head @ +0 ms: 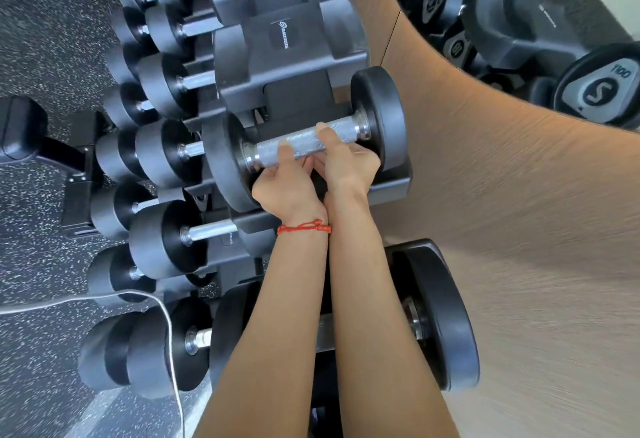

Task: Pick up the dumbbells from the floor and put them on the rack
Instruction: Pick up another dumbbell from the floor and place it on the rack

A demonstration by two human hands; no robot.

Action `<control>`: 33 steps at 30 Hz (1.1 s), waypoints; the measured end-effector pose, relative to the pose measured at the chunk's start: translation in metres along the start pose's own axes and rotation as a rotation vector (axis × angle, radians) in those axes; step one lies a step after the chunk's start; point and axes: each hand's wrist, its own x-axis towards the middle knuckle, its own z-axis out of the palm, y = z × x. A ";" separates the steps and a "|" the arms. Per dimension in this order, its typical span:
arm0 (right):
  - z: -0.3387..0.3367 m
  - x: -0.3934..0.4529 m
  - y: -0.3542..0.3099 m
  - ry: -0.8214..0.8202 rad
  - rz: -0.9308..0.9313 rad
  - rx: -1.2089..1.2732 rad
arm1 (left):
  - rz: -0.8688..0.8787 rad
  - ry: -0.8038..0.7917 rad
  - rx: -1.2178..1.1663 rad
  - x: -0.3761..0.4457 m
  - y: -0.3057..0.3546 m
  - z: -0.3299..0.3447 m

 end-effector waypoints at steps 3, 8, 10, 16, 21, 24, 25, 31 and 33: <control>-0.002 0.000 0.001 0.003 -0.001 0.000 | -0.010 -0.008 -0.009 0.001 -0.001 0.000; -0.004 -0.003 -0.001 0.008 0.007 0.003 | -0.020 -0.016 -0.006 -0.002 -0.003 0.000; -0.005 -0.005 -0.003 0.001 0.016 0.012 | -0.025 -0.013 -0.009 -0.003 -0.001 0.000; -0.008 -0.008 -0.007 -0.033 0.047 0.029 | -0.044 -0.009 -0.011 -0.008 0.002 0.001; -0.009 -0.010 -0.009 -0.051 0.075 0.031 | -0.073 0.008 -0.001 -0.008 0.003 0.002; -0.011 -0.010 -0.009 -0.073 0.102 0.048 | -0.057 0.000 0.017 -0.009 0.002 0.002; -0.013 -0.011 -0.009 -0.086 0.109 0.053 | -0.048 0.000 0.032 -0.010 0.001 0.001; -0.024 -0.017 -0.010 -0.129 0.082 0.084 | 0.003 -0.097 0.094 -0.023 -0.002 -0.002; -0.026 -0.022 -0.010 -0.147 0.064 0.078 | 0.033 -0.115 0.114 -0.027 0.000 -0.004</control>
